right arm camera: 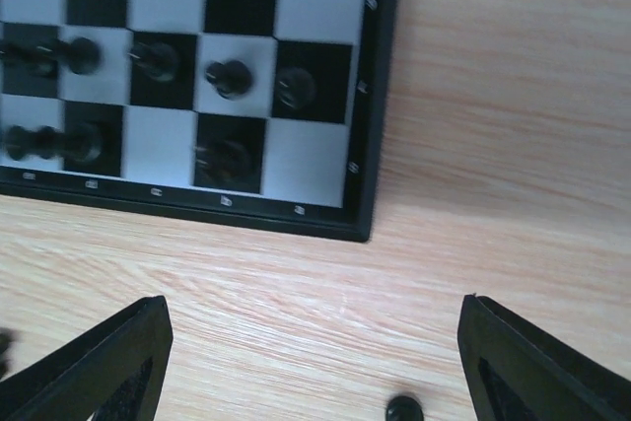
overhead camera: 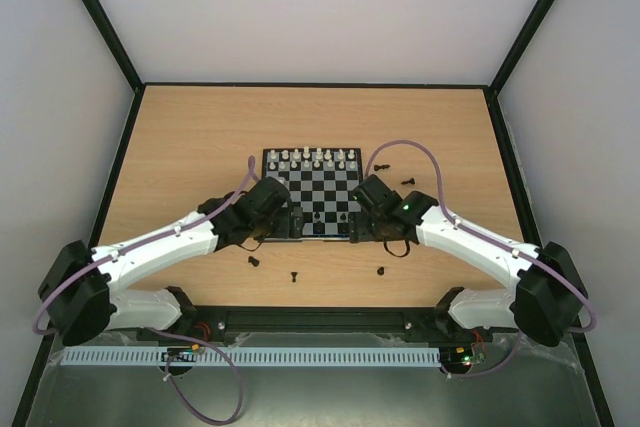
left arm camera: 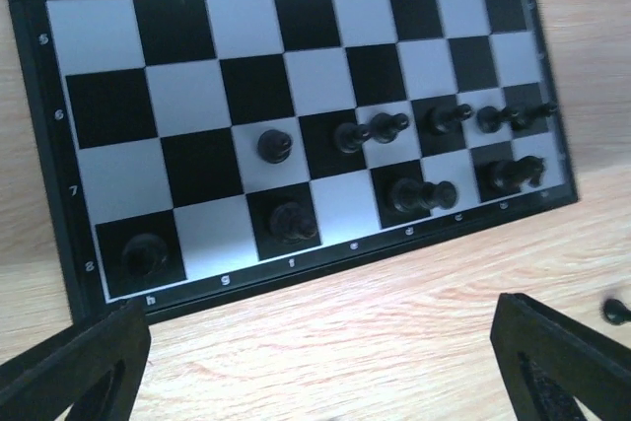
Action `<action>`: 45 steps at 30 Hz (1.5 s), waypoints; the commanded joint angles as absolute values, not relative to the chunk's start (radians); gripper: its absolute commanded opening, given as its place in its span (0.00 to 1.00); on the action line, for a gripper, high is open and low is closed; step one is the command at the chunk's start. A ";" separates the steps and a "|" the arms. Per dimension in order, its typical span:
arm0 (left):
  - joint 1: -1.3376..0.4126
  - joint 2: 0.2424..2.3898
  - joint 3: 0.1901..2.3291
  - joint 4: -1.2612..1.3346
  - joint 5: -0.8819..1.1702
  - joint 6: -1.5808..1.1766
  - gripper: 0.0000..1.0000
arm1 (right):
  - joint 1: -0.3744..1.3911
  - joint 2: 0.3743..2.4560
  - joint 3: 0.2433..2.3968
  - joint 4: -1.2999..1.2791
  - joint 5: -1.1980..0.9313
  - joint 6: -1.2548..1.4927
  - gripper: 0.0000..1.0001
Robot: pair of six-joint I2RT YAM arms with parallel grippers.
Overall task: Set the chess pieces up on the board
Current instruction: Pick up the chess piece at the center of the board.
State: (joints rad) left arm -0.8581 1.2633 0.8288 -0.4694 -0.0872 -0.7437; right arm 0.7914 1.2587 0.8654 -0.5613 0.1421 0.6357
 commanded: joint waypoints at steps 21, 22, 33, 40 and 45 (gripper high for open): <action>-0.829 1.202 0.783 -0.336 -0.053 -0.661 0.99 | 0.804 1.278 0.645 -0.583 0.141 0.866 0.52; -0.827 1.201 0.782 -0.336 -0.052 -0.661 0.99 | 0.809 1.278 0.644 -0.583 0.137 0.868 0.52; -0.811 1.213 0.773 -0.324 -0.040 -0.654 0.99 | 0.892 1.269 0.631 -0.630 0.133 0.920 0.44; -0.809 1.223 0.774 -0.320 -0.037 -0.653 0.99 | 0.898 1.246 0.621 -0.669 0.150 0.930 0.38; -0.810 1.231 0.772 -0.314 -0.036 -0.655 0.99 | 0.899 1.242 0.615 -0.666 0.146 0.928 0.26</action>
State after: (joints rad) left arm -0.8165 1.2194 0.7841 -0.3393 -0.0414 -0.6617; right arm 0.8909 1.2552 0.6353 -0.6010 0.1352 0.9108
